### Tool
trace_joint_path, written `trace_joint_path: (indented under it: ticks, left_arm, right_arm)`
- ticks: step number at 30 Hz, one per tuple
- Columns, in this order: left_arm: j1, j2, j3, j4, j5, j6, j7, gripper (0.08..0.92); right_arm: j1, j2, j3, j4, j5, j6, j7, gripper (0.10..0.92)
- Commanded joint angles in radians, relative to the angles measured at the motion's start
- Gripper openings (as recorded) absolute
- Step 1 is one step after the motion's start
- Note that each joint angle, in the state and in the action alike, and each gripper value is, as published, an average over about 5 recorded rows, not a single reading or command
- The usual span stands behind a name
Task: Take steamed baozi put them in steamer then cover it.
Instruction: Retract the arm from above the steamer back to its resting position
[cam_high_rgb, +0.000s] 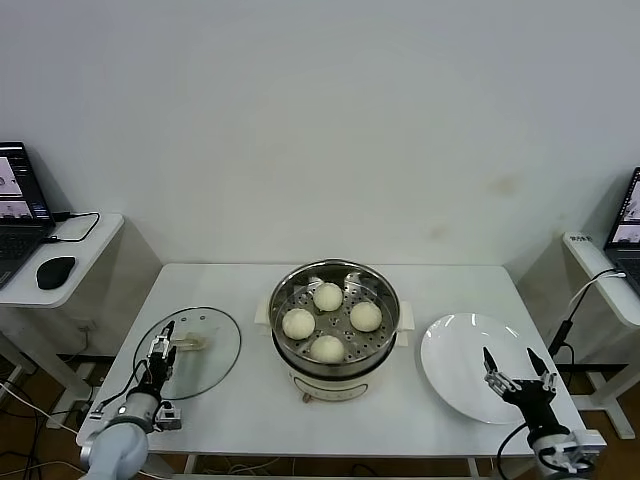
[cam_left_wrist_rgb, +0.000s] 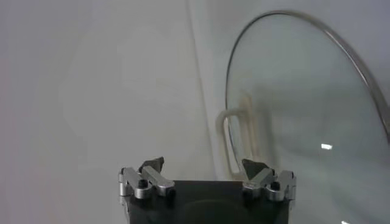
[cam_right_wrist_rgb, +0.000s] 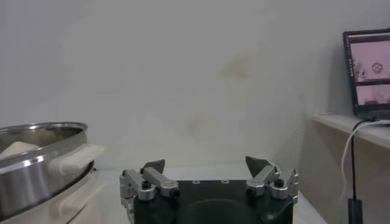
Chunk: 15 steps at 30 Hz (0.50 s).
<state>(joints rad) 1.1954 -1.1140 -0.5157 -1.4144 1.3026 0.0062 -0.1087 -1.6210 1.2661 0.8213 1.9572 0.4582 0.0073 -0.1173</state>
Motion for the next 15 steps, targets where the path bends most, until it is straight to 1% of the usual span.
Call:
trace_joint_path:
  ticks: [1,5,15]
  left_arm:
    - [-0.037,0.005,0.019,0.041,0.014,0.019,-0.001,0.823]
    - [-0.049,0.002,0.030,0.040,0.012,0.039,0.010,0.823]
    - [-0.104,-0.019,0.072,0.088,-0.008,0.112,0.007,0.823]
  right_arm:
    - [0.001,0.002,0.003,-0.012,-0.010,0.006,0.000,0.823]
    - [0.006,0.001,0.005,-0.020,-0.009,0.007,0.000,0.823]
    - [0.020,-0.002,0.003,-0.036,-0.012,0.012,-0.001,0.823]
